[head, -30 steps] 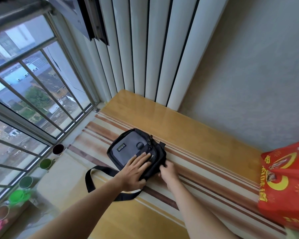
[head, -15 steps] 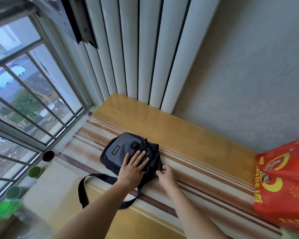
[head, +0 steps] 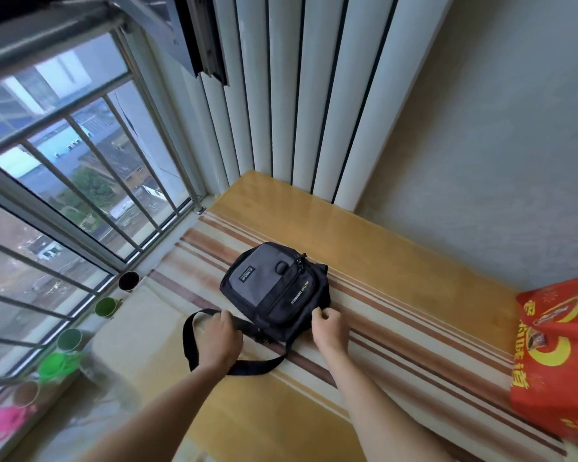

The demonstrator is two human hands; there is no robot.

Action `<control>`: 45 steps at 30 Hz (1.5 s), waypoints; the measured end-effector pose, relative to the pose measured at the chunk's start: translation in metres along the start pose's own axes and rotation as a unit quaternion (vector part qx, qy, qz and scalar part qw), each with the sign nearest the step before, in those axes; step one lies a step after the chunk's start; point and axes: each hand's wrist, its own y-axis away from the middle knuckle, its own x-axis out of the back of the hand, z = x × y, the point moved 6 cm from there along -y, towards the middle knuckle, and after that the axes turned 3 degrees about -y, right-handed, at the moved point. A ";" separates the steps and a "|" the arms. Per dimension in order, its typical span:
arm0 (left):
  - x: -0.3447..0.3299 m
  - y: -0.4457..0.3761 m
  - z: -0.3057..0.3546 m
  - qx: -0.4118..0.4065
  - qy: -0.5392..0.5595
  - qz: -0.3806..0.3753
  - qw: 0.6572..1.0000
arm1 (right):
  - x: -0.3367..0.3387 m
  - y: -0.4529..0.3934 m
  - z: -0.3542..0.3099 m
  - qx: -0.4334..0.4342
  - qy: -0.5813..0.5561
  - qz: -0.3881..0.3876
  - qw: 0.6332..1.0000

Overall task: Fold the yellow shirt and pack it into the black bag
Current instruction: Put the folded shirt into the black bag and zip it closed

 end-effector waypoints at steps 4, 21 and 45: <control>-0.035 0.018 0.001 0.065 0.204 -0.158 0.964 | -0.032 0.018 0.026 -0.155 -0.079 -0.106 0.979; -0.026 0.033 0.037 0.071 0.220 -0.164 0.959 | -0.062 0.049 0.025 -0.089 -0.158 -0.184 0.966; -0.013 0.030 0.065 0.015 0.337 -0.193 0.922 | -0.028 0.038 0.019 -0.012 -0.084 -0.071 0.994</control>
